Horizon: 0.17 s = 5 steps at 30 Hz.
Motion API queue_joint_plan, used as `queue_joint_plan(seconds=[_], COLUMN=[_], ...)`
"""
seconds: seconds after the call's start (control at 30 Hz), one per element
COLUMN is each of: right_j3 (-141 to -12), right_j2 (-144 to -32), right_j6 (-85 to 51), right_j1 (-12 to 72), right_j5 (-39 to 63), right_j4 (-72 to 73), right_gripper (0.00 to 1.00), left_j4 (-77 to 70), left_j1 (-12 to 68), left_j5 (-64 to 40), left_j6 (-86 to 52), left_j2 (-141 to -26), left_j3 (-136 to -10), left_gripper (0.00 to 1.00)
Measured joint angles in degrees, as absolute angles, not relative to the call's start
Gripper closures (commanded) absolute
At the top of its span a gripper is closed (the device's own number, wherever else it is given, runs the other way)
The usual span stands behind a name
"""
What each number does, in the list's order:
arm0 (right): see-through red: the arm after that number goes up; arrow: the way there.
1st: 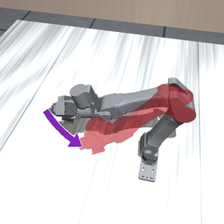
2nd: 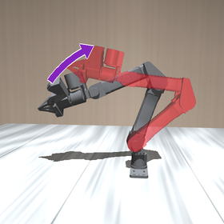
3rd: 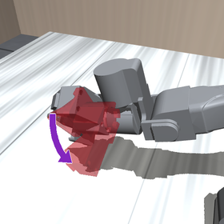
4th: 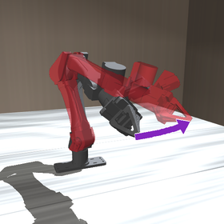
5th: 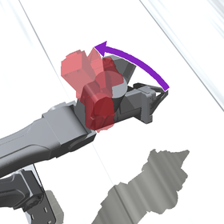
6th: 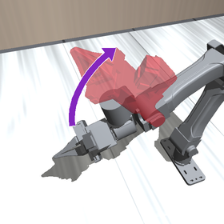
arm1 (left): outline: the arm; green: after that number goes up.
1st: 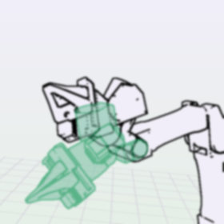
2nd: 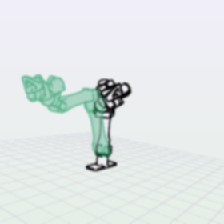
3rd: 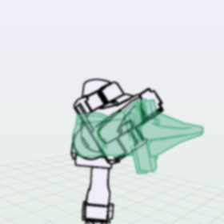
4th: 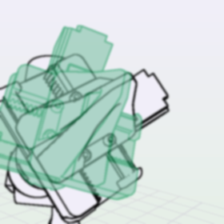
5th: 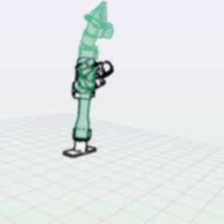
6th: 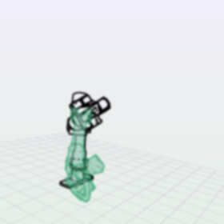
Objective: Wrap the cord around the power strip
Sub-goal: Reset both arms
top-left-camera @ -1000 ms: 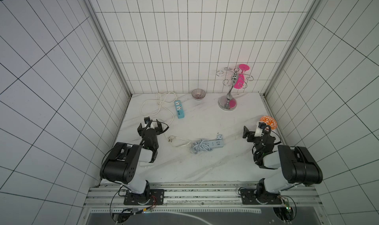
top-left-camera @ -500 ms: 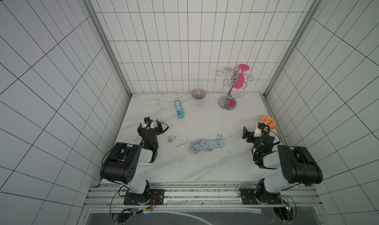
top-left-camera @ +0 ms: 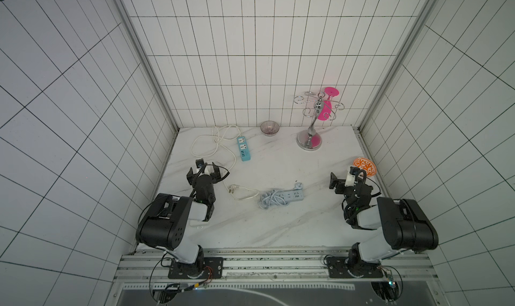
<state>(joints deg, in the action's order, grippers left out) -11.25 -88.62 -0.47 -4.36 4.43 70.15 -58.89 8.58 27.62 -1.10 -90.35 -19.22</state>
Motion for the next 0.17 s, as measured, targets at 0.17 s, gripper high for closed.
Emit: queue_joint_plan(seconds=[0.17], right_j3=[-11.86], right_j2=[-88.77], right_j6=[-0.30], right_j1=[-4.03], right_j5=[4.08], right_j4=[69.91], right_gripper=[0.01], left_j4=[-58.89], left_j1=[8.58], left_j5=[27.62], left_j6=[-1.10], left_j2=[-90.35], left_j3=[-19.22], left_gripper=[0.02])
